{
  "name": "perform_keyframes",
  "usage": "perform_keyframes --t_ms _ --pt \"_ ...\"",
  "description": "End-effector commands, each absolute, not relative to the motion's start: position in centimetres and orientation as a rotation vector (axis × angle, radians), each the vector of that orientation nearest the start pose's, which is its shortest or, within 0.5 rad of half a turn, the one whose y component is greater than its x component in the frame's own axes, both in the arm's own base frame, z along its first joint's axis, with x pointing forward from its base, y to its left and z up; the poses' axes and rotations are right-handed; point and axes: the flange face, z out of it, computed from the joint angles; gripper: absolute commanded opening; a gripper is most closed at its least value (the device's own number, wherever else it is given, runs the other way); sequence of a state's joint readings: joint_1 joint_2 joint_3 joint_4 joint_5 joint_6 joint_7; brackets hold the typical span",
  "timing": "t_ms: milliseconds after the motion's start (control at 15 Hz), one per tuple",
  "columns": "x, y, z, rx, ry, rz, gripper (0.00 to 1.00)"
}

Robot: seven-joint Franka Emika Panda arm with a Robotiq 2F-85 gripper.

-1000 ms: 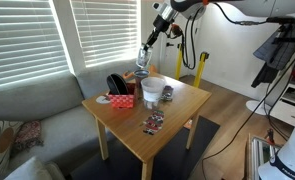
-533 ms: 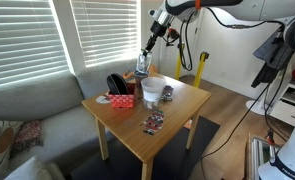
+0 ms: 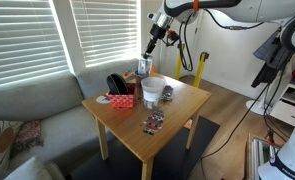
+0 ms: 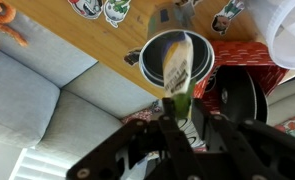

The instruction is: Put a squishy drink in the silver cup

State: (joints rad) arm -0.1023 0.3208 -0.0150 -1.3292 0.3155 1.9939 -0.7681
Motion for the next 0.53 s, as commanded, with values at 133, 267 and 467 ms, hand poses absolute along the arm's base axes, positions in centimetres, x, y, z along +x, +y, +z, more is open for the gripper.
perform_keyframes --t_ms 133,267,467 --pt "68.6 -5.7 61.0 -2.780 -0.849 -0.747 0.74" --pt "67.4 -4.6 63.4 -2.751 -0.964 -0.815 0.87" --pt "67.8 -4.5 63.1 -2.765 -0.978 -0.804 0.84"
